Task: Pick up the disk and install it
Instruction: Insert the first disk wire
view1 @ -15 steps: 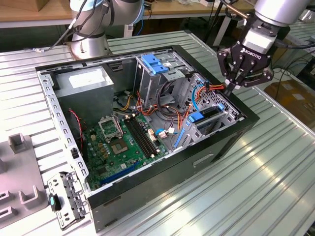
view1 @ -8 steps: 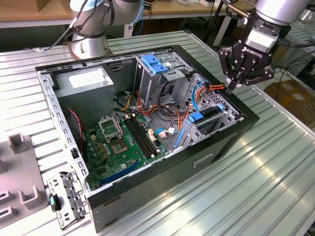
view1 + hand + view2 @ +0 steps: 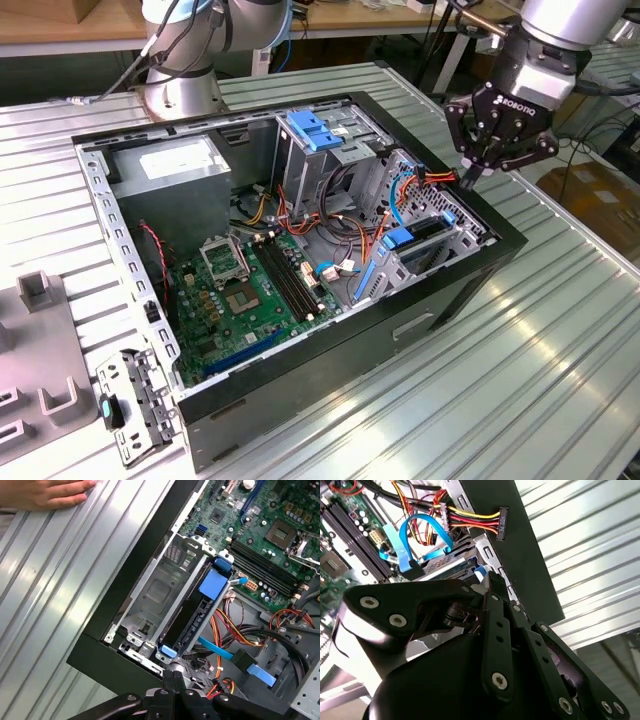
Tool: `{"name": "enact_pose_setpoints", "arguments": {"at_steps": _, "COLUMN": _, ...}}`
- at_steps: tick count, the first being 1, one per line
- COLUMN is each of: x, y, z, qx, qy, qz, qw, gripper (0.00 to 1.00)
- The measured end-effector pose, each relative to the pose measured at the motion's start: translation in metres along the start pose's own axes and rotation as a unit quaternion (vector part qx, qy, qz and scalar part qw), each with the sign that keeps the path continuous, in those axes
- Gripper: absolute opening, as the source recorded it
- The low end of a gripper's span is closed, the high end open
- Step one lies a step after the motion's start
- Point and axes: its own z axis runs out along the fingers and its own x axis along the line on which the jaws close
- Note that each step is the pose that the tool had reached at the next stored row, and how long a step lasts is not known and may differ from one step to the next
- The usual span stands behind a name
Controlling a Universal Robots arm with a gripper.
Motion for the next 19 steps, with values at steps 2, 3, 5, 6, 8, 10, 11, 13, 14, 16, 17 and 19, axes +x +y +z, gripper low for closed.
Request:
{"name": "enact_pose_setpoints", "arguments": {"at_steps": 2, "x": 0.0, "y": 0.0, "z": 0.0, "qx": 0.0006, "qy": 0.0001, "qz": -0.021, "qw": 0.99978, "gripper": 0.11}}
{"name": "enact_pose_setpoints", "arguments": {"at_steps": 3, "x": 0.0, "y": 0.0, "z": 0.0, "qx": 0.0011, "qy": 0.0003, "qz": -0.037, "qw": 0.99933, "gripper": 0.11}}
{"name": "enact_pose_setpoints", "arguments": {"at_steps": 5, "x": 0.0001, "y": -0.0001, "z": 0.0, "qx": 0.0022, "qy": 0.0006, "qz": -0.076, "qw": 0.99712, "gripper": 0.11}}
{"name": "enact_pose_setpoints", "arguments": {"at_steps": 6, "x": 0.0004, "y": -0.0005, "z": 0.0001, "qx": 0.0026, "qy": 0.0007, "qz": -0.09, "qw": 0.99597, "gripper": 0.11}}
{"name": "enact_pose_setpoints", "arguments": {"at_steps": 8, "x": 0.0007, "y": -0.001, "z": 0.0001, "qx": 0.003, "qy": 0.0008, "qz": -0.103, "qw": 0.99472, "gripper": 0.17}}
{"name": "enact_pose_setpoints", "arguments": {"at_steps": 10, "x": 0.0008, "y": -0.003, "z": 0.0001, "qx": 0.0034, "qy": 0.0009, "qz": -0.115, "qw": 0.99341, "gripper": 0.24}}
{"name": "enact_pose_setpoints", "arguments": {"at_steps": 11, "x": 0.0007, "y": -0.0039, "z": 0.0001, "qx": 0.0034, "qy": 0.001, "qz": -0.117, "qw": 0.99309, "gripper": 0.24}}
{"name": "enact_pose_setpoints", "arguments": {"at_steps": 13, "x": 0.0005, "y": -0.0081, "z": 0.0002, "qx": 0.0036, "qy": 0.001, "qz": -0.124, "qw": 0.99231, "gripper": 0.24}}
{"name": "enact_pose_setpoints", "arguments": {"at_steps": 14, "x": 0.0003, "y": -0.0097, "z": 0.0002, "qx": 0.0036, "qy": 0.0011, "qz": -0.125, "qw": 0.99215, "gripper": 0.24}}
{"name": "enact_pose_setpoints", "arguments": {"at_steps": 16, "x": -0.0009, "y": -0.0169, "z": 0.0006, "qx": 0.0038, "qy": 0.0011, "qz": -0.128, "qw": 0.99172, "gripper": 0.24}}
{"name": "enact_pose_setpoints", "arguments": {"at_steps": 17, "x": -0.0024, "y": -0.0204, "z": 0.001, "qx": 0.0037, "qy": 0.0011, "qz": -0.129, "qw": 0.99159, "gripper": 0.24}}
{"name": "enact_pose_setpoints", "arguments": {"at_steps": 19, "x": -0.0102, "y": -0.0328, "z": 0.0058, "qx": 0.0037, "qy": 0.001, "qz": -0.132, "qw": 0.99128, "gripper": 0.31}}
